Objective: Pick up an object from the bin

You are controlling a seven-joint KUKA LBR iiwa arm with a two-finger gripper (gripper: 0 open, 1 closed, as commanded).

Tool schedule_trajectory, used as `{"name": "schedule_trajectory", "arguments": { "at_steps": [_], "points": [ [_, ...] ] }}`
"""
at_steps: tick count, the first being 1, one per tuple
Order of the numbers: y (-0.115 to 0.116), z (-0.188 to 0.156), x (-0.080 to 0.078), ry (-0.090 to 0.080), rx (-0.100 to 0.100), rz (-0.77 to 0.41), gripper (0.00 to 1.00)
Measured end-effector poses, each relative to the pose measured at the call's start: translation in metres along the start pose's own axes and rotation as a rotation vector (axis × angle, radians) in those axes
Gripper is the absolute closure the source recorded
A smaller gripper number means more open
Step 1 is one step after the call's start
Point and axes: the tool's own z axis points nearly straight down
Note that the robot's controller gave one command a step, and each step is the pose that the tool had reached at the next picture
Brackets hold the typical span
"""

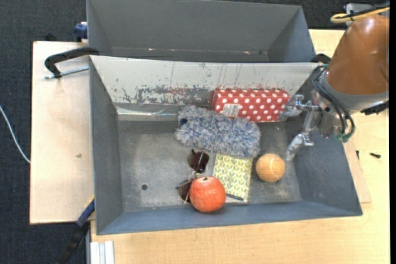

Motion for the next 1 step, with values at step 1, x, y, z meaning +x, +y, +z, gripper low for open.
{"name": "schedule_trajectory", "arguments": {
  "at_steps": [1],
  "points": [
    [0.022,0.02,0.0209,0.013,-0.002,-0.057,0.0]
  ]
}}
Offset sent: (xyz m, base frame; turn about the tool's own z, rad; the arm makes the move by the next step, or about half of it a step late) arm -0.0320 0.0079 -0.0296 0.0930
